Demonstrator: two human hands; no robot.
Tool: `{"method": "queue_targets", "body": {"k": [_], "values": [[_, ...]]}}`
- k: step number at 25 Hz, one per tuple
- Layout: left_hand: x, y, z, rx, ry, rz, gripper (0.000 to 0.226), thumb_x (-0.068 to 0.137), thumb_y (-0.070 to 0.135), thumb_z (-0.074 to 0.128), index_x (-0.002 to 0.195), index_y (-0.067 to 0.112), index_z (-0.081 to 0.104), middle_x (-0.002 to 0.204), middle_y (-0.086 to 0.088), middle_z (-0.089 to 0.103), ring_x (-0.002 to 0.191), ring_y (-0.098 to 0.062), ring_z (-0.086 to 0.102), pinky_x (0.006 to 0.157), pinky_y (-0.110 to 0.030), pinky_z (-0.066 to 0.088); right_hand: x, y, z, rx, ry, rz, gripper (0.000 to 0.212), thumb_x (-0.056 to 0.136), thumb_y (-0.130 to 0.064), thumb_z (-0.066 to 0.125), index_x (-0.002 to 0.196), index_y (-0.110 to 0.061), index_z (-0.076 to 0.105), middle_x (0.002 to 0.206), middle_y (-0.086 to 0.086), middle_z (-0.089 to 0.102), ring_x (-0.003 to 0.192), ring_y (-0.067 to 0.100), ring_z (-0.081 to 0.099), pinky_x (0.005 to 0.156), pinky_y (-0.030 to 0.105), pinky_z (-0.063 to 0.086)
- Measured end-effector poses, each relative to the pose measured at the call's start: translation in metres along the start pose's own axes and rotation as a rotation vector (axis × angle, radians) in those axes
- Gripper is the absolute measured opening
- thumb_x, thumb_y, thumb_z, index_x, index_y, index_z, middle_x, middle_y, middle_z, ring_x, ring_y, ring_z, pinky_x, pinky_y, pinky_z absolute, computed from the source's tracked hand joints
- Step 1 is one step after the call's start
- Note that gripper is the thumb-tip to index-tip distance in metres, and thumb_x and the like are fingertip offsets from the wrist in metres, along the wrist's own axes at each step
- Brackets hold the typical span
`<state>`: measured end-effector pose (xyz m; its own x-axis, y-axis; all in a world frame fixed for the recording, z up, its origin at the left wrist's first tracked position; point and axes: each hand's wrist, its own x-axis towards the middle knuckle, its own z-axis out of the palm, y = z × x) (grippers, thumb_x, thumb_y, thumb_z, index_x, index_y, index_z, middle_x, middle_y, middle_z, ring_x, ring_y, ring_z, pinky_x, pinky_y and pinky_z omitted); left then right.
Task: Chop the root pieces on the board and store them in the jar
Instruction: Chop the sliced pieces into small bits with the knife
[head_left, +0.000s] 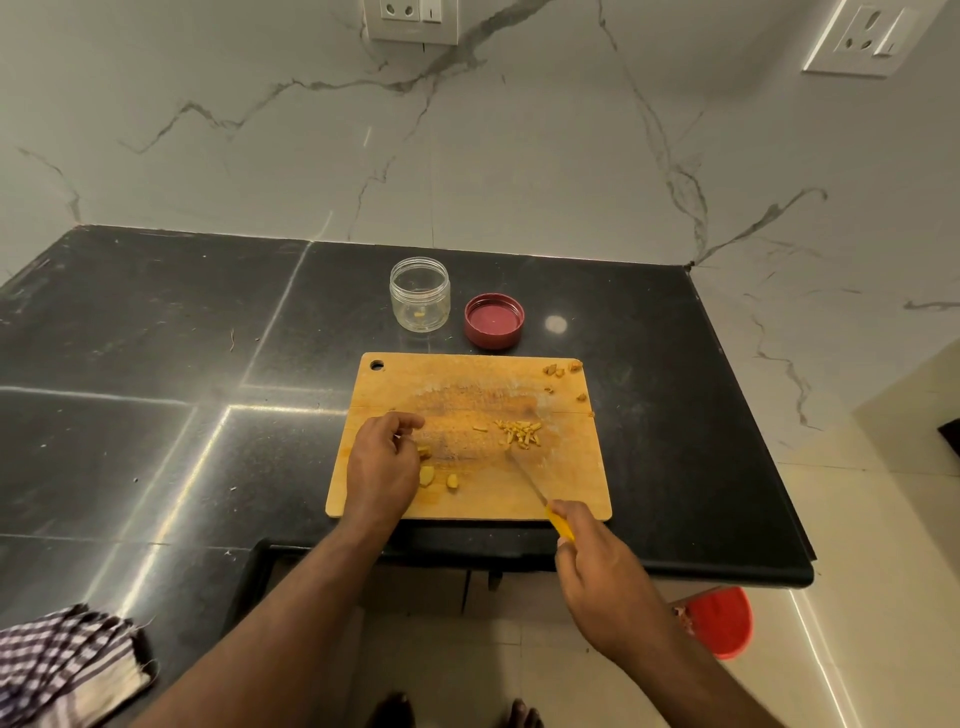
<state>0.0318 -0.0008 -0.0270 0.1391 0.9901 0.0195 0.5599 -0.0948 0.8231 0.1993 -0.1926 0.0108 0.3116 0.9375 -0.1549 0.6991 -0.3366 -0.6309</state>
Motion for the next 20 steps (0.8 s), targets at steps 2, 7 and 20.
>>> {"method": "queue_targets", "body": {"k": [2, 7, 20], "values": [[-0.001, 0.001, -0.001, 0.0, 0.001, 0.0, 0.025, 0.101, 0.008, 0.053, 0.117, 0.02, 0.068, 0.118, 0.003, 0.059, 0.098, -0.007, 0.056, 0.066, -0.01, 0.042, 0.002, 0.001, -0.004, 0.006, 0.037, 0.022, 0.036, 0.103, -0.023, 0.038, 0.137, -0.032, 0.037, 0.106, -0.012, 0.052, 0.078, 0.003, 0.052, 0.059, 0.012, 0.034], [-0.001, 0.001, -0.008, -0.035, 0.017, -0.037, 0.027, 0.101, 0.01, 0.052, 0.12, 0.021, 0.067, 0.121, 0.004, 0.062, 0.09, -0.003, 0.057, 0.063, -0.01, 0.041, -0.002, 0.0, -0.004, -0.004, -0.019, -0.03, 0.036, 0.102, -0.023, 0.039, 0.137, -0.032, 0.038, 0.104, -0.014, 0.05, 0.077, 0.001, 0.049, 0.06, 0.014, 0.033], [-0.007, -0.007, -0.033, 0.077, -0.125, -0.06, 0.022, 0.1, 0.019, 0.059, 0.118, 0.029, 0.065, 0.103, 0.008, 0.063, 0.09, -0.007, 0.06, 0.065, -0.02, 0.043, 0.003, -0.001, -0.001, 0.052, 0.044, 0.018, 0.035, 0.102, -0.022, 0.04, 0.136, -0.031, 0.04, 0.092, -0.012, 0.052, 0.072, 0.005, 0.053, 0.054, 0.015, 0.032]]}}
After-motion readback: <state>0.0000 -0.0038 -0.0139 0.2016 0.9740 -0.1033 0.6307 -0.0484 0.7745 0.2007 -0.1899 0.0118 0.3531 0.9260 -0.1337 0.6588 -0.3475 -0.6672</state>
